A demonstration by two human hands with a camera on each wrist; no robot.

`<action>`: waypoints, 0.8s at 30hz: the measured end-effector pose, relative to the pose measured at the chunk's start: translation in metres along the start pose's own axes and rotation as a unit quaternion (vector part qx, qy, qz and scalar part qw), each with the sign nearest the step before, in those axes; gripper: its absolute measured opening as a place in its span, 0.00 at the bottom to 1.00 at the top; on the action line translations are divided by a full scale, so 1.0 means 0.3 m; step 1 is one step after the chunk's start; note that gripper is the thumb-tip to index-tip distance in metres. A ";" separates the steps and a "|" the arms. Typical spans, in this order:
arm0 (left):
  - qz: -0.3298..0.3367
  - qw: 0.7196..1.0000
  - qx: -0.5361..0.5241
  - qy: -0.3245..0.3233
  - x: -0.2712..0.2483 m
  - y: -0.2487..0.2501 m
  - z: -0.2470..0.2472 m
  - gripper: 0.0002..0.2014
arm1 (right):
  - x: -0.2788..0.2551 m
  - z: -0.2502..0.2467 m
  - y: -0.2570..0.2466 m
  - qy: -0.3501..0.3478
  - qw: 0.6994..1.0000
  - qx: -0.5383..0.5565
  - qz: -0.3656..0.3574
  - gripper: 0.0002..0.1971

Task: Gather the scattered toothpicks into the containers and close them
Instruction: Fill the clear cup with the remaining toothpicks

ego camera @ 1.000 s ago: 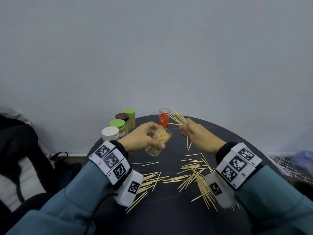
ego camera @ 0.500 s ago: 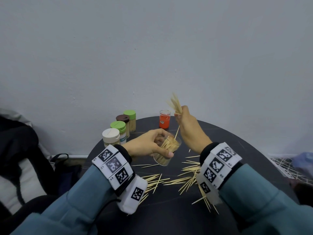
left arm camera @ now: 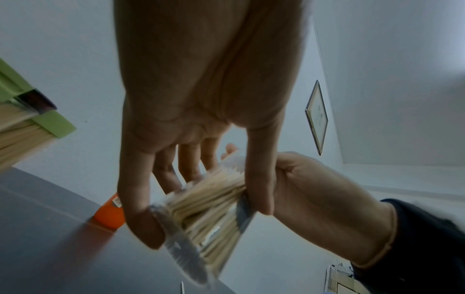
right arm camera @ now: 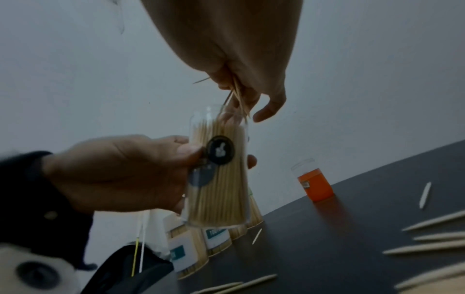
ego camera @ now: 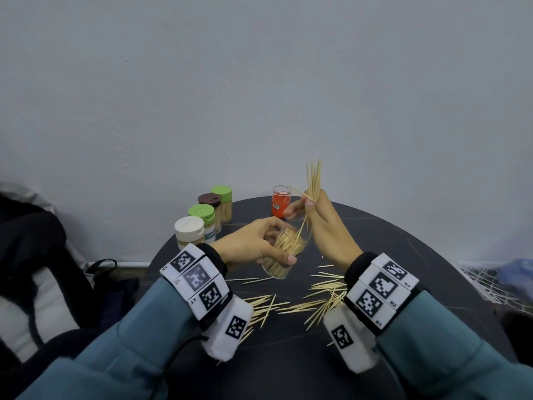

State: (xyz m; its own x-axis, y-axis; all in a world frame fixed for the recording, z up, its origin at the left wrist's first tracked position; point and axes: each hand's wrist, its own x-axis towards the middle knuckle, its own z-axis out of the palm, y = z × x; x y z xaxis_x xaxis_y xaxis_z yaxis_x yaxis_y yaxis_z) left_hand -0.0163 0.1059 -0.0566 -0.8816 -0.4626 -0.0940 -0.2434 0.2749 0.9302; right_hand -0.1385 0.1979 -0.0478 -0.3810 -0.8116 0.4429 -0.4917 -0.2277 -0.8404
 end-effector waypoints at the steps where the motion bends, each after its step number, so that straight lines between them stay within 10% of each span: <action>1: 0.000 1.000 0.000 0.001 0.000 0.000 0.000 0.27 | -0.002 0.003 -0.002 -0.002 1.000 0.022 0.009 0.11; 24: -0.007 1.000 0.006 -0.004 0.001 -0.010 -0.005 0.27 | -0.081 0.059 0.035 -0.010 0.962 0.177 0.209 0.17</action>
State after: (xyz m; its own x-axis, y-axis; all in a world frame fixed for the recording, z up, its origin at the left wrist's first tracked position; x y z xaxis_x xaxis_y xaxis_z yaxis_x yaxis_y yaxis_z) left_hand -0.0152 0.1037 -0.0588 -0.8813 -0.4599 -0.1091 -0.2596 0.2781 0.9248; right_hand -0.1206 0.2056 -0.0731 -0.4705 -0.8815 0.0391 -0.0006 -0.0440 -0.9990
